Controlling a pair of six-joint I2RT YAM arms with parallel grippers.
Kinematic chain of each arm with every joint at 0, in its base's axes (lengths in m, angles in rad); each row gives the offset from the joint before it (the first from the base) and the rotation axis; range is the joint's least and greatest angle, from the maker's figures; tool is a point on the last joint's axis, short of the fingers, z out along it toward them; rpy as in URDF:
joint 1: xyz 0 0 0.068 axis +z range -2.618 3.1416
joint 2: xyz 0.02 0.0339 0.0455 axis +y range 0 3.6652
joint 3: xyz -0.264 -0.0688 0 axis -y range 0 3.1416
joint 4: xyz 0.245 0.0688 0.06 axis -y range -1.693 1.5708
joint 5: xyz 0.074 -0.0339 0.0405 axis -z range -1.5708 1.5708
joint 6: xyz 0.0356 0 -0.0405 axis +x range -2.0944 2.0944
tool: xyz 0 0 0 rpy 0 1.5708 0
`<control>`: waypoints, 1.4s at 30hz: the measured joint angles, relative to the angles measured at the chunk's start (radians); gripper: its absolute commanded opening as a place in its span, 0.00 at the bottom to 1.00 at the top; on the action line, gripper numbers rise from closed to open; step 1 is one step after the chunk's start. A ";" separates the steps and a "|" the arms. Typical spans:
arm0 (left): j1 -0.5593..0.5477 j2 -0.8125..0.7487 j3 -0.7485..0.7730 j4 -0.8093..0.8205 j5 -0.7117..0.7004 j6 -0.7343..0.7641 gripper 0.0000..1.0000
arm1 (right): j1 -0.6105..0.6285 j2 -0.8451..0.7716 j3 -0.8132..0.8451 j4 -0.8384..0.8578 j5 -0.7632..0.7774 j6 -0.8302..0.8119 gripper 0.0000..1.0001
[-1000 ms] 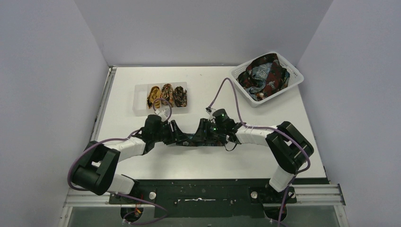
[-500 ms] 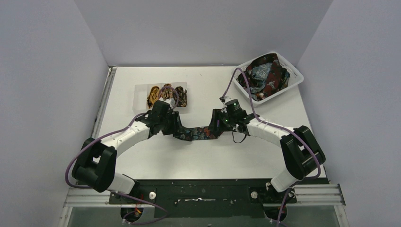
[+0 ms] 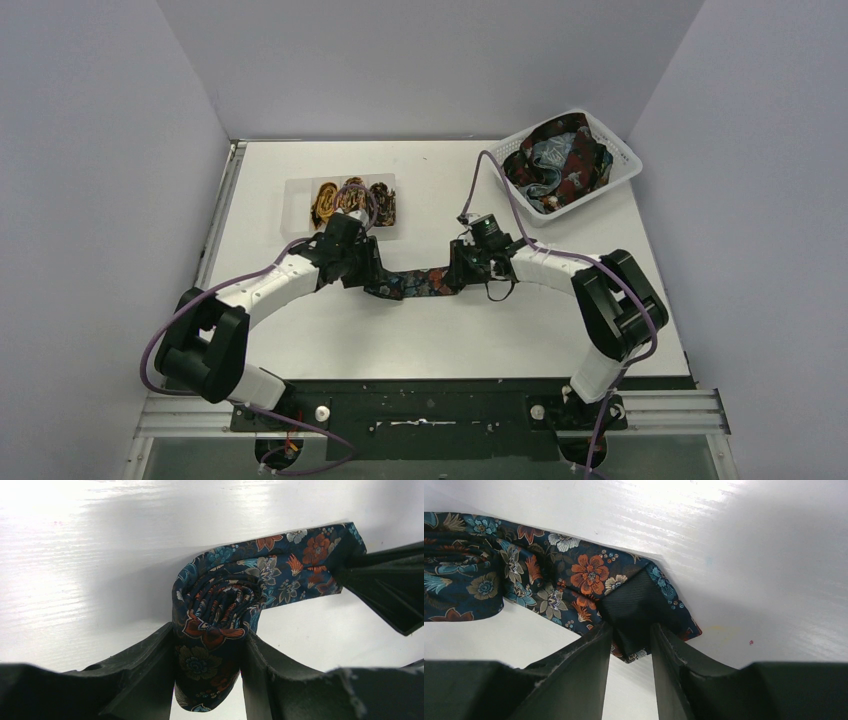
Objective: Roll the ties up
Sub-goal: Roll the tie at the center of the board.
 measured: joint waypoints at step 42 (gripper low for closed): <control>-0.087 0.036 0.132 -0.180 -0.229 0.054 0.42 | 0.105 -0.061 -0.079 0.039 -0.001 -0.031 0.39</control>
